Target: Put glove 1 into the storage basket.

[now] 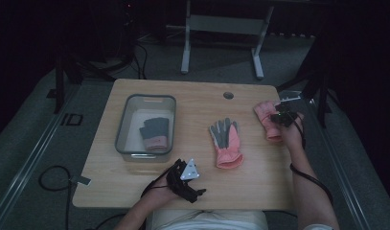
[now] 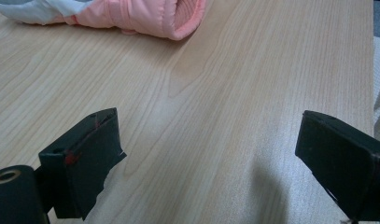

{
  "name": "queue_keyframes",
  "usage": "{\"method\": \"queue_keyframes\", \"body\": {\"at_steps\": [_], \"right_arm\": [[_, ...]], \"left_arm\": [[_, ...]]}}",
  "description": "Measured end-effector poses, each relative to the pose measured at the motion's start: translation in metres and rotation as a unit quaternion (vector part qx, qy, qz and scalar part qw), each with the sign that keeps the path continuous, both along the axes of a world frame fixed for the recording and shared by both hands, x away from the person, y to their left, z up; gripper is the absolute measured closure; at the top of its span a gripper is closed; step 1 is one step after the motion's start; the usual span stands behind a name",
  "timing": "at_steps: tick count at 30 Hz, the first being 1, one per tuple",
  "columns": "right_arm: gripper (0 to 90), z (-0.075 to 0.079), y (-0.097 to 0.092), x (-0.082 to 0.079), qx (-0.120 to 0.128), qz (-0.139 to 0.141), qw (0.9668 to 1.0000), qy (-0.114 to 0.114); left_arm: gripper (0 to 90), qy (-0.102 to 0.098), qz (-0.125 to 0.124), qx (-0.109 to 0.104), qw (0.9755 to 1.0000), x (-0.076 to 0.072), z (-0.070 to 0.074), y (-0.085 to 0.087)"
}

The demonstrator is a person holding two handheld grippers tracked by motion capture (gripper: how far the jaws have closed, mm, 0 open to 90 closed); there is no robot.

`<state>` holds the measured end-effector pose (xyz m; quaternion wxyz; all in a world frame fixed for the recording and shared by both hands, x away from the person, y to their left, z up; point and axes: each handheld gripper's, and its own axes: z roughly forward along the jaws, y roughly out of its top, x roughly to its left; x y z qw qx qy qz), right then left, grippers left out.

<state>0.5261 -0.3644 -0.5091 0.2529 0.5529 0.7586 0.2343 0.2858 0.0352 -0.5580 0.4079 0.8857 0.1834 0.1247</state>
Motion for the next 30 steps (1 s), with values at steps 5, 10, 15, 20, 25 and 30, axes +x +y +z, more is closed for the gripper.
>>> {"method": "queue_keyframes", "body": {"at_steps": [5, 10, 15, 20, 25, 30], "right_arm": [[87.2, 0.027, 0.007, -0.024, 0.028, -0.004, 0.9994, -0.020], [87.3, 0.053, 0.018, -0.060, 0.054, -0.013, 0.9974, -0.047], [87.3, 0.062, 0.029, -0.098, 0.079, -0.025, 0.9950, -0.056], [87.3, 0.056, 0.038, -0.128, 0.082, -0.031, 0.9946, -0.055], [87.2, 0.047, 0.041, -0.141, 0.077, -0.037, 0.9949, -0.053], [87.2, 0.030, 0.042, -0.136, 0.082, -0.044, 0.9949, -0.040]], "left_arm": [[6.5, 0.000, 0.008, -0.010, 0.9999, 0.002, 0.002, 0.006], [6.5, -0.004, 0.010, -0.003, 0.9999, 0.002, 0.002, 0.006], [6.5, -0.006, 0.008, -0.004, 0.9999, 0.002, 0.003, 0.007], [6.5, -0.008, 0.010, -0.008, 0.9999, 0.002, 0.005, 0.007], [6.5, -0.010, 0.005, -0.005, 0.9999, 0.001, 0.004, 0.004], [6.5, -0.010, 0.004, -0.005, 0.9999, 0.001, 0.004, 0.004]]}}
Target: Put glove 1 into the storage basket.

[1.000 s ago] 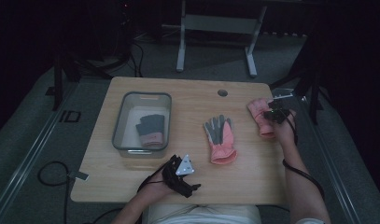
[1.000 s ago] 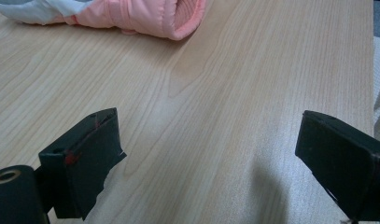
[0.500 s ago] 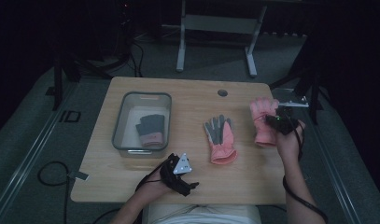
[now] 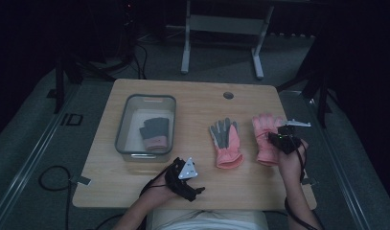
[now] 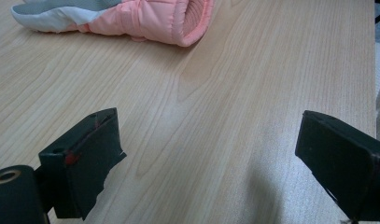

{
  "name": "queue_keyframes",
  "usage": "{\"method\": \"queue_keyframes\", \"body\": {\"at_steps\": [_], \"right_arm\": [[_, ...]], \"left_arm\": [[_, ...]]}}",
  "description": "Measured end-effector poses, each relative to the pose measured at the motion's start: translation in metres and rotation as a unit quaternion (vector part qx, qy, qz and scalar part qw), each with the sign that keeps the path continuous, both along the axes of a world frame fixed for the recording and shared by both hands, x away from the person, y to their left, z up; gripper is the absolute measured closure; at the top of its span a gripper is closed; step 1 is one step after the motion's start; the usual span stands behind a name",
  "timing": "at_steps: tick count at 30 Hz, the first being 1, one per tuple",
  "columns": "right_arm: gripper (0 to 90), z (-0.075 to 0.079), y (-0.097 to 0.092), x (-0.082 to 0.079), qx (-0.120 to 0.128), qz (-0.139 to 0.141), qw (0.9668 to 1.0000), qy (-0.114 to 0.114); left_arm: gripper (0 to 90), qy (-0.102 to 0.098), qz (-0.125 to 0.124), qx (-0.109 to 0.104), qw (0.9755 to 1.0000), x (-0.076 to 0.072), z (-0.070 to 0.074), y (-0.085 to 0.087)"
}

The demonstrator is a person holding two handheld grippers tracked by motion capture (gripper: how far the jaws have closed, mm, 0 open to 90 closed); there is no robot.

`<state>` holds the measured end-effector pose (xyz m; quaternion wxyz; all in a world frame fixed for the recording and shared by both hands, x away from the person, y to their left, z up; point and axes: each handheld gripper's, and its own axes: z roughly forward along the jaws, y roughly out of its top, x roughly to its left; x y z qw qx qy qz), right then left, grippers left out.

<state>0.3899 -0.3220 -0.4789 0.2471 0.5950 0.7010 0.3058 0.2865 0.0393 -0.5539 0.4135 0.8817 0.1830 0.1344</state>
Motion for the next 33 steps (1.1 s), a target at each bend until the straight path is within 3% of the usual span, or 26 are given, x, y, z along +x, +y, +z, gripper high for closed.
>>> {"method": "queue_keyframes", "body": {"at_steps": [8, 17, 21, 25, 30, 33], "right_arm": [[87.1, -0.022, 0.005, 0.020, -0.010, -0.002, 0.9997, 0.020], [86.3, -0.043, 0.007, 0.025, -0.006, 0.002, 0.9995, 0.032], [81.9, -0.039, 0.004, 0.026, -0.003, 0.014, 0.9992, 0.036], [72.4, -0.025, -0.001, 0.023, 0.000, 0.046, 0.9986, 0.024], [62.4, -0.011, -0.005, 0.018, -0.020, 0.104, 0.9943, 0.013], [60.0, -0.013, -0.006, 0.018, -0.033, 0.118, 0.9924, 0.015]], "left_arm": [[6.5, -0.001, 0.004, -0.006, 1.0000, 0.000, 0.002, 0.002], [6.5, 0.001, 0.005, -0.001, 1.0000, -0.001, 0.001, 0.003], [6.5, 0.001, 0.004, -0.001, 1.0000, -0.002, 0.000, 0.002], [6.5, 0.003, 0.004, -0.002, 1.0000, -0.001, 0.000, 0.002], [6.5, 0.002, 0.004, -0.002, 1.0000, -0.001, 0.001, 0.002], [6.5, 0.001, 0.001, 0.001, 1.0000, -0.002, 0.000, 0.001]]}}
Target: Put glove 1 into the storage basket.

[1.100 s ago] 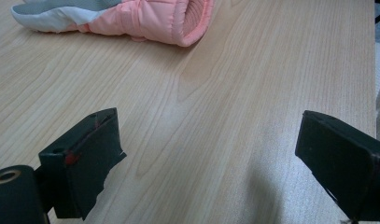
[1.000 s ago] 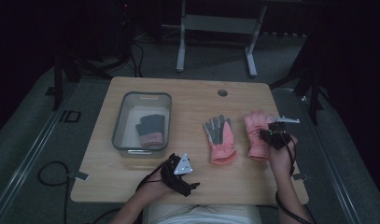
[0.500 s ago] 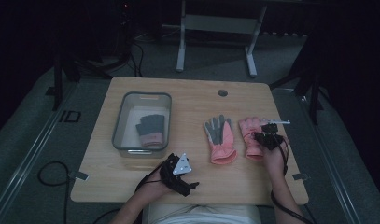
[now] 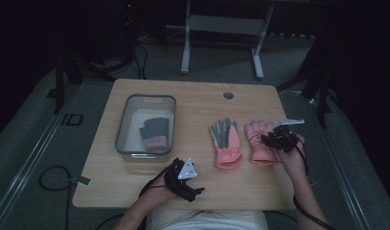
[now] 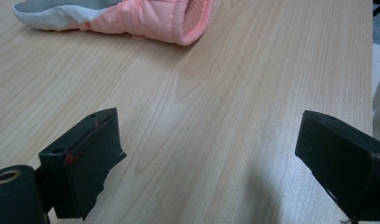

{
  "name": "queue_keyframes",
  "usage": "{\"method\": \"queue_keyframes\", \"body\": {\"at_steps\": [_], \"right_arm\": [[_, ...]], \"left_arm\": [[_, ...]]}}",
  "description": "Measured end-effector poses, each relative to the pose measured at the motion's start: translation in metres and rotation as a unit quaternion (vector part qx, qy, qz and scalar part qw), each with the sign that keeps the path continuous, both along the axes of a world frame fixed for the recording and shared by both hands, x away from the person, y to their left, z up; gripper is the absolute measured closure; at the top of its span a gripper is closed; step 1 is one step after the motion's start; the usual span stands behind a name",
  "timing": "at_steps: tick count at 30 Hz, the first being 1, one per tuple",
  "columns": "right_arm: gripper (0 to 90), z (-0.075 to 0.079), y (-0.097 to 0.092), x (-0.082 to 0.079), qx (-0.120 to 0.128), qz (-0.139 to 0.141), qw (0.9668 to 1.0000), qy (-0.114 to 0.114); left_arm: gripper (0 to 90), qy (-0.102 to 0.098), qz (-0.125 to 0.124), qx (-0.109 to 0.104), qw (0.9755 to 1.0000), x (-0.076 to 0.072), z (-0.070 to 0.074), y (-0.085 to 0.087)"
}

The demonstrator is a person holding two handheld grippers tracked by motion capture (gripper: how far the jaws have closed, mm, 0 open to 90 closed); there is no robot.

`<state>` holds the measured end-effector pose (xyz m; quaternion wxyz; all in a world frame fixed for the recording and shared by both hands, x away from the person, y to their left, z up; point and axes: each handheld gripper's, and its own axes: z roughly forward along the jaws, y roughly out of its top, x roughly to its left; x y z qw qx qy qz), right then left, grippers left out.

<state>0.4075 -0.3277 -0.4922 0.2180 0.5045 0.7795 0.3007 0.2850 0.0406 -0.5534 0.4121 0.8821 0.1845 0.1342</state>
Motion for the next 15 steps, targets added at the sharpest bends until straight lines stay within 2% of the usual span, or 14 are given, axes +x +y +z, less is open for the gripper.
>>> {"method": "queue_keyframes", "body": {"at_steps": [9, 12, 15], "right_arm": [[59.7, -0.027, 0.002, 0.007, -0.024, -0.006, 0.9996, 0.012], [63.4, -0.036, 0.002, 0.008, -0.024, -0.010, 0.9996, 0.009], [71.4, -0.039, 0.004, 0.008, -0.024, -0.013, 0.9996, 0.005]], "left_arm": [[6.5, 0.003, 0.000, -0.002, 1.0000, -0.001, -0.001, -0.001], [6.5, 0.003, -0.002, -0.001, 1.0000, -0.001, -0.002, -0.001], [6.5, 0.005, -0.004, 0.000, 1.0000, -0.001, -0.003, -0.002]]}}
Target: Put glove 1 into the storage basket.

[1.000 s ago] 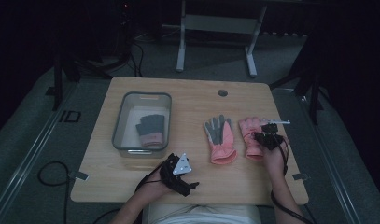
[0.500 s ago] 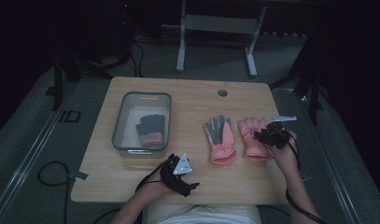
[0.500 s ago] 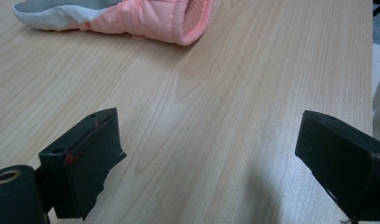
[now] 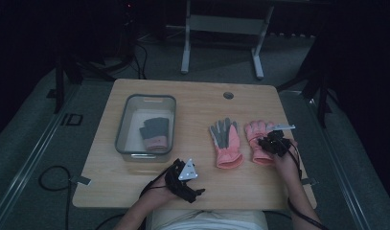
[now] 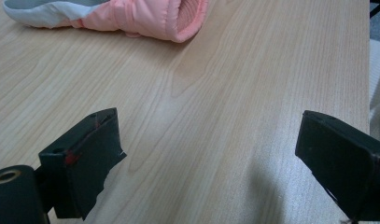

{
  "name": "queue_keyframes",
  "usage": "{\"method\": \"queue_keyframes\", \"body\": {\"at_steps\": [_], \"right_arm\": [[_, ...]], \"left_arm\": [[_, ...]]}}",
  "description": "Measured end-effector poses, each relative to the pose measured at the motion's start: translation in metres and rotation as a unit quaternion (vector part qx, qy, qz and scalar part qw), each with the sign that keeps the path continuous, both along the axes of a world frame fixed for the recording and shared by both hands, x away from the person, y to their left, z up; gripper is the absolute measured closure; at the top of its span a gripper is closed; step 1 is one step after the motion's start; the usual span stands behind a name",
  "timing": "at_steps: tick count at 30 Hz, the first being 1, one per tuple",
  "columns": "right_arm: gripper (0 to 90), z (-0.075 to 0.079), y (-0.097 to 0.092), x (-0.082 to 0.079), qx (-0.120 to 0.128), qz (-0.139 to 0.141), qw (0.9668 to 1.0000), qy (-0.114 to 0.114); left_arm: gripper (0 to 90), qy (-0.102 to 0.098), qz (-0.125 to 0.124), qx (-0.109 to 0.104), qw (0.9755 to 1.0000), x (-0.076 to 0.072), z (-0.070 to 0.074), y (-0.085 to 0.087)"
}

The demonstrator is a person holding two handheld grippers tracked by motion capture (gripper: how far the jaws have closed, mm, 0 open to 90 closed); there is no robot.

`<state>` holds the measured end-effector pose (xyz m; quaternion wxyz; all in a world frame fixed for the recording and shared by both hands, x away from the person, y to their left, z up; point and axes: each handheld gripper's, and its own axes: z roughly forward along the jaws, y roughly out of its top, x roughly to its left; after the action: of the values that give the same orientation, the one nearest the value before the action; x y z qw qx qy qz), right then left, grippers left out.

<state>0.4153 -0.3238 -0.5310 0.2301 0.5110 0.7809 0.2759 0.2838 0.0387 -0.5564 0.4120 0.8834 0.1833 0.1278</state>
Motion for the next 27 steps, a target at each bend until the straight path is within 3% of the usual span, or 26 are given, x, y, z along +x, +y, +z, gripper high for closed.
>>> {"method": "queue_keyframes", "body": {"at_steps": [4, 10, 14, 19, 27], "right_arm": [[83.1, 0.000, 0.003, 0.001, -0.003, -0.007, 1.0000, 0.002], [87.0, 0.005, 0.005, -0.005, 0.007, -0.028, 0.9995, -0.010], [87.2, 0.026, 0.006, -0.009, 0.019, -0.028, 0.9992, -0.022], [87.2, 0.063, 0.012, -0.012, 0.031, -0.027, 0.9981, -0.045], [87.2, 0.114, 0.045, -0.021, 0.033, -0.002, 0.9963, -0.079]], "left_arm": [[6.5, -0.001, -0.001, 0.001, 1.0000, 0.000, 0.000, -0.001], [6.5, -0.001, 0.000, 0.000, 1.0000, 0.001, 0.000, 0.000], [6.5, -0.003, 0.001, -0.002, 1.0000, 0.002, 0.001, 0.001], [6.5, -0.003, -0.001, -0.001, 1.0000, 0.002, 0.001, 0.001], [6.5, -0.006, 0.004, -0.005, 1.0000, 0.003, 0.003, 0.002]]}}
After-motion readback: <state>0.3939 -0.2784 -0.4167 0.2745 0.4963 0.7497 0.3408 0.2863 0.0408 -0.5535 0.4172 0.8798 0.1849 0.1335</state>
